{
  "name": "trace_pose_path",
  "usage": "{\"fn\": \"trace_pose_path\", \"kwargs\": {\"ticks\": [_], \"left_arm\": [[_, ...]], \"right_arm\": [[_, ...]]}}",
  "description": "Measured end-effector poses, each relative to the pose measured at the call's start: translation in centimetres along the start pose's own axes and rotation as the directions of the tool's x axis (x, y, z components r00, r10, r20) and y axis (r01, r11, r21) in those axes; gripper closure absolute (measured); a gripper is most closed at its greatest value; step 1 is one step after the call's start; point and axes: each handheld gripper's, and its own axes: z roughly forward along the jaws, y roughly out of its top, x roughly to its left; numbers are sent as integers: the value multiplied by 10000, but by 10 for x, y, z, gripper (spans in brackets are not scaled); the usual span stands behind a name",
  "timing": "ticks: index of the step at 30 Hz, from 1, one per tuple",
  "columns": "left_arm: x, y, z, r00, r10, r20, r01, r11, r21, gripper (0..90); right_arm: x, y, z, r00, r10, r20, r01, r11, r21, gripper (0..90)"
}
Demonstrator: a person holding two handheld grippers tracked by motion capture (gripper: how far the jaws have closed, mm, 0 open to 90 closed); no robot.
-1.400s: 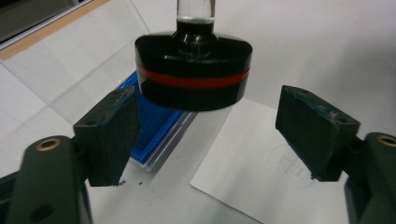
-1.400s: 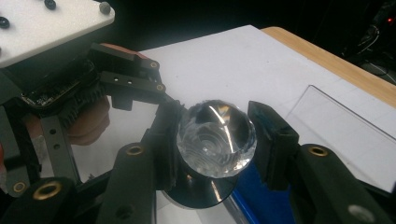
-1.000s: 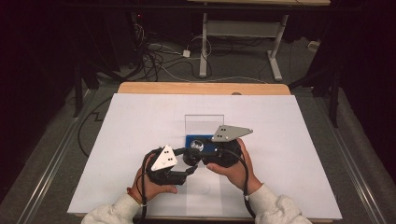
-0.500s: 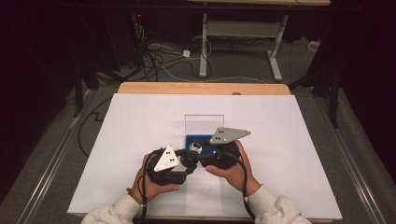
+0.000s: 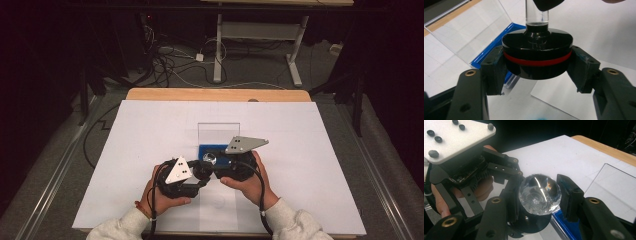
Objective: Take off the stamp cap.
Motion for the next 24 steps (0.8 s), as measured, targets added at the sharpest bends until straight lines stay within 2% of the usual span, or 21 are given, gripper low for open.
{"fn": "trace_pose_path", "kwargs": {"ticks": [4, 8, 16, 21, 24], "left_arm": [[0, 0, 0, 10000, 47, 9, -47, 10000, 55, 362], [0, 2, 0, 10000, 28, -15, -27, 9994, 331, 366], [2, 2, 2, 9996, -109, 252, 96, 9985, 536, 368], [3, 0, 5, 9980, -331, 532, 295, 9973, 669, 370], [4, 0, 4, 9965, -462, 699, 417, 9970, 647, 370]], "right_arm": [[0, -1, 0, 10000, 41, -25, -41, 10000, 9, 570], [2, -1, 1, 9999, -134, 79, 133, 9999, 100, 570], [5, -1, 2, 9996, -239, 174, 236, 9995, 185, 570], [7, -2, 4, 9987, -434, 253, 423, 9981, 442, 570], [8, -2, 4, 9988, -407, 260, 397, 9985, 383, 570]]}}
